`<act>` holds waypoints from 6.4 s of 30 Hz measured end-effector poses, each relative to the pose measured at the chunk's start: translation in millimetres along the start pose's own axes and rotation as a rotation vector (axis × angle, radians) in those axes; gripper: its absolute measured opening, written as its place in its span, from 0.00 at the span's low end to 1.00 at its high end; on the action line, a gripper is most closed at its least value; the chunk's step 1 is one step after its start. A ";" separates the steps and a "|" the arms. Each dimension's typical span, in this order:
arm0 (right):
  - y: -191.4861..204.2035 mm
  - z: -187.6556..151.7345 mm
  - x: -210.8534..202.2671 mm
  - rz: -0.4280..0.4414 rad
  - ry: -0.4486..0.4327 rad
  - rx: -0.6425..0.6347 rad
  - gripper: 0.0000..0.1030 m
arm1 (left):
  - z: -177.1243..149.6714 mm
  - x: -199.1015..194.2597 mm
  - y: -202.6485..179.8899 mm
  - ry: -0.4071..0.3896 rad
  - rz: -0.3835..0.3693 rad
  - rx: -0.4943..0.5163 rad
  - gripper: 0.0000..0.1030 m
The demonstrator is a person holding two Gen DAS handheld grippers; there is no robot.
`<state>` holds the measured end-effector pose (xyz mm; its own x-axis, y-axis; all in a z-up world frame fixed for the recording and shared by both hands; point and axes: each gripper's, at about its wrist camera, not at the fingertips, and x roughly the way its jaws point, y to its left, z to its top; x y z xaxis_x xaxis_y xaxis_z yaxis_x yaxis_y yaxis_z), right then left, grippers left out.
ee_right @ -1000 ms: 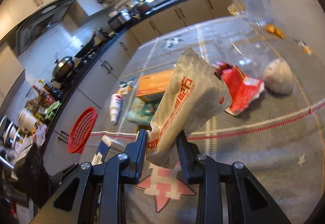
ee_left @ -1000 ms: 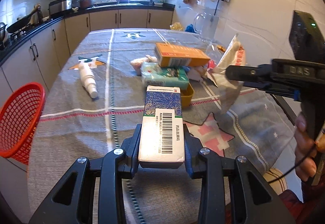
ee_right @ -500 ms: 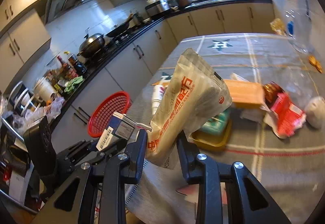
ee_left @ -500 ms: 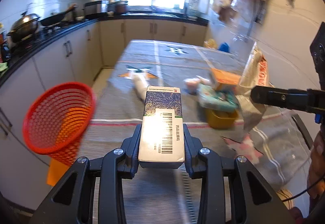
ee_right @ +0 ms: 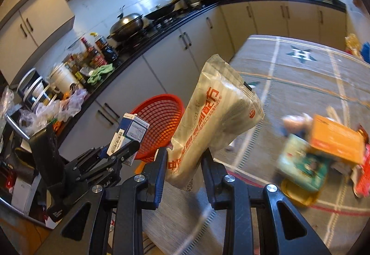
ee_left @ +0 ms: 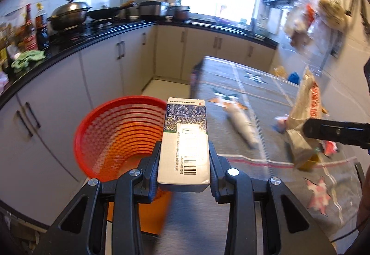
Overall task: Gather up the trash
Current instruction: 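Carry the box to the red basket with the left tool while the right tool grasps the white bag, then open the left tool over the red basket while the right tool drops the white bag in, then grasp the white tube lying on the cloth with the left tool, then grasp the orange medicine box with the right tool, then lift the white tube with the left tool while the right tool lifts the orange box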
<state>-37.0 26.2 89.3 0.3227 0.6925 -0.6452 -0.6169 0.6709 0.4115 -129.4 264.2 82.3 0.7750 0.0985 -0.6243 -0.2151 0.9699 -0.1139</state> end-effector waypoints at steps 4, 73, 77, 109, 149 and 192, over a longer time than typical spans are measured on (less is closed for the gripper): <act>16.6 12.6 28.6 0.027 0.032 -0.024 0.31 | 2.5 10.2 34.9 0.014 0.043 -0.054 0.33; -143.9 -10.7 -94.3 -0.064 -0.187 0.225 0.52 | 41.9 122.3 -117.9 0.247 -0.003 0.016 0.67; -176.2 2.1 -100.2 -0.103 -0.181 0.229 0.55 | 48.7 149.1 -130.0 0.273 0.049 0.011 0.67; -182.1 -40.8 -52.0 -0.101 0.060 0.071 0.68 | 28.2 158.2 -138.7 0.255 0.018 0.125 0.28; -107.9 -101.7 -106.8 -0.043 -0.149 0.122 0.49 | -35.5 1.9 -170.5 0.008 -0.083 0.215 0.28; -72.4 -74.3 -69.0 -0.016 -0.066 0.040 0.49 | -36.3 -13.1 -135.9 -0.036 -0.023 0.162 0.28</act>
<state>-67.9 -89.9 56.2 0.3800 0.6969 -0.6082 -0.5827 0.6910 0.4277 -131.9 123.0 78.0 0.8003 0.0807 -0.5942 -0.1001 0.9950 0.0003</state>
